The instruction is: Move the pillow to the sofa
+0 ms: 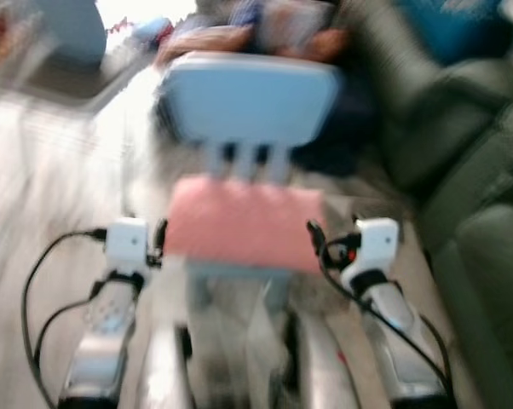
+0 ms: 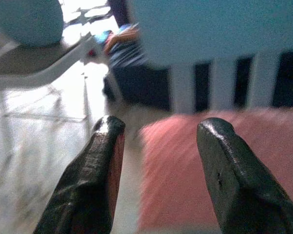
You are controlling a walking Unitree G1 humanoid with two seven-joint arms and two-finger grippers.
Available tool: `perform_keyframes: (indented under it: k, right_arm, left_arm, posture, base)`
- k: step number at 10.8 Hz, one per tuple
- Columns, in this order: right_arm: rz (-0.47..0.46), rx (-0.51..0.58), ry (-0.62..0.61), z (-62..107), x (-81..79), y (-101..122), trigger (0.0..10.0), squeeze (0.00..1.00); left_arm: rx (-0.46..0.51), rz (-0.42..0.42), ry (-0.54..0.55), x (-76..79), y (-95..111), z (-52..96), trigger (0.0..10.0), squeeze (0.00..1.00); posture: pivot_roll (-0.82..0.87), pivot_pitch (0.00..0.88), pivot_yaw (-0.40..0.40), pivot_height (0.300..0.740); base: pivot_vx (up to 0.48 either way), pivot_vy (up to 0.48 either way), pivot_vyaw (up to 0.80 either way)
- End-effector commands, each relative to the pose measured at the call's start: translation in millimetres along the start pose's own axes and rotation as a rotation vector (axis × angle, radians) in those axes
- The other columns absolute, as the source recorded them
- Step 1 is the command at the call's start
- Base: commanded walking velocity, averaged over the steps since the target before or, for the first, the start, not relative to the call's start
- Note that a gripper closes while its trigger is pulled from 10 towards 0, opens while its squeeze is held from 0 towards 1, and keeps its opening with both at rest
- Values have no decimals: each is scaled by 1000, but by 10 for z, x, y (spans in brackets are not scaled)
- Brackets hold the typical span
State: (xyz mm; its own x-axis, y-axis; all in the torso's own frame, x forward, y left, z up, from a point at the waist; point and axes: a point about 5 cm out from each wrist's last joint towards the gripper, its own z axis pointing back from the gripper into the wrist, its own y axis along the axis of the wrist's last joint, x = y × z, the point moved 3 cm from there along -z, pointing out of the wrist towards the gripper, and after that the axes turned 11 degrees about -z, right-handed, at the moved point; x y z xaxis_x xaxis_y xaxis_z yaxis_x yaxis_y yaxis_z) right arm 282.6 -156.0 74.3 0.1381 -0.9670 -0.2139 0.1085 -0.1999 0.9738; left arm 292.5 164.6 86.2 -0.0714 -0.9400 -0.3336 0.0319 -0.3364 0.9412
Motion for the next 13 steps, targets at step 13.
perform_keyframes:
  k: [13]
  right_arm:
    - [-5, -20, -21, 0, 53, -26, 10000, 0]
  left_arm:
    - [-1, 13, -40, 139, -17, 26, 10000, 0]
  posture:
    - [-58, 113, -67, 582]
  base:
    - [150, 0, -183]
